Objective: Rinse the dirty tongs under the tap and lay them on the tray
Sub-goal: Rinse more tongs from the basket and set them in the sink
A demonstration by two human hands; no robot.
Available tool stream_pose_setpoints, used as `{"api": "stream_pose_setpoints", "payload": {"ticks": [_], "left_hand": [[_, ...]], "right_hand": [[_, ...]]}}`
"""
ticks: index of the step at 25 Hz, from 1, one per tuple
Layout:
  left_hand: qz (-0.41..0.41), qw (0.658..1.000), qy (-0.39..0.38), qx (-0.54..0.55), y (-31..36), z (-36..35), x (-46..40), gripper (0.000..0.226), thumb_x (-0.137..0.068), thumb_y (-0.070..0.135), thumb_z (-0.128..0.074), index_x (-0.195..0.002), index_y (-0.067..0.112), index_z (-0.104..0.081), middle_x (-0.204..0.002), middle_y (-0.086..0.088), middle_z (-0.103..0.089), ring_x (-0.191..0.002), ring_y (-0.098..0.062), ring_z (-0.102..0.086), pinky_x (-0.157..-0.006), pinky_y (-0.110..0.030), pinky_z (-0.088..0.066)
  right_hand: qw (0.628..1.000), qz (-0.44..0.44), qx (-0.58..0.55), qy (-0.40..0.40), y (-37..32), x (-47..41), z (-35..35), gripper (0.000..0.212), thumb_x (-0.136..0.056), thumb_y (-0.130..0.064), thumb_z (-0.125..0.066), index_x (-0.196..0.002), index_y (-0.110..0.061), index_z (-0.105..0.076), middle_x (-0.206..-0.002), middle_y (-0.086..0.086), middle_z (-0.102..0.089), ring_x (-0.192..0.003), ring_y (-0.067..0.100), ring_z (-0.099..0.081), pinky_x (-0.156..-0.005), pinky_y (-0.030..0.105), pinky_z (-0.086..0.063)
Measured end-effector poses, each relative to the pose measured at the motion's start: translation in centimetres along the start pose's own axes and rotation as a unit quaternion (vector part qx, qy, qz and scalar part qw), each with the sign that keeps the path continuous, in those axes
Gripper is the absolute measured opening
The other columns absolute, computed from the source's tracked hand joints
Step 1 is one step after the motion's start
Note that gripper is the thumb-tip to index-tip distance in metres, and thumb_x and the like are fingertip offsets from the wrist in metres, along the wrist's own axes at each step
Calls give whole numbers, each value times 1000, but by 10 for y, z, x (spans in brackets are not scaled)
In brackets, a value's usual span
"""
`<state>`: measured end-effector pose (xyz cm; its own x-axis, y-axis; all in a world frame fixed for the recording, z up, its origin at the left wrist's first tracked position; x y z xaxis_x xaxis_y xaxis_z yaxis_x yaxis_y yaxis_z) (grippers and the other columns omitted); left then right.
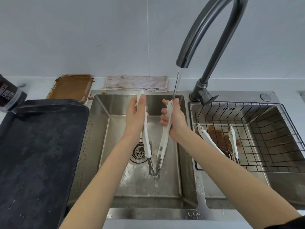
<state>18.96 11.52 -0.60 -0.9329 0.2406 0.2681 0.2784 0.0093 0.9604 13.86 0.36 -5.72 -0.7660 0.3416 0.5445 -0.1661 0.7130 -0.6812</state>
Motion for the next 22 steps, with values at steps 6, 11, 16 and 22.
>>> {"api": "stream_pose_setpoints", "payload": {"ticks": [6,11,16,22], "left_hand": [[136,990,1,35,-53,-1,-5,42,-99,44,-21,-110,13,-47,-63,1,-40,-32,-2,-40,-41,-18,-36],[212,973,-80,44,-79,-33,6,38,-102,32,-22,-114,5,-46,-85,-7,-63,-68,-14,-64,-55,-22,-57],[206,966,-153,30,-66,-75,10,24,-96,-1,-34,-118,0,-42,-94,-11,-64,-74,-17,-66,-56,-23,-59],[179,971,-155,17,-57,-95,9,35,-94,-3,-37,-128,-4,-42,-89,-9,-64,-61,-9,-67,-53,-22,-59]], "right_hand": [[992,-2,-63,-113,-29,17,-7,21,-96,-31,-43,-90,-16,-56,-57,-10,-50,-51,2,-44,-48,12,-41],[991,35,12,-132,-55,25,-15,19,-98,-20,-42,-95,-15,-60,-70,-3,-61,-60,7,-56,-66,22,-47],[984,113,118,-64,-89,38,2,22,-100,-18,-37,-103,-13,-59,-71,3,-58,-53,11,-52,-59,24,-48],[973,158,169,-9,-109,44,17,24,-100,-20,-37,-97,-19,-60,-70,2,-56,-50,9,-50,-51,21,-46]]}}
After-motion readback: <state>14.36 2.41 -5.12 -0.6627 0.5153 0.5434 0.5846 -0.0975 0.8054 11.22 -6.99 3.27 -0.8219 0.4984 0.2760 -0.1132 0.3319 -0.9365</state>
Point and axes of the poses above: each hand's wrist, its own x-axis away from the middle knuckle, its own z-axis out of the back of the hand, y = z × x, the point moved 10 cm from there along -x, towards the middle knuckle
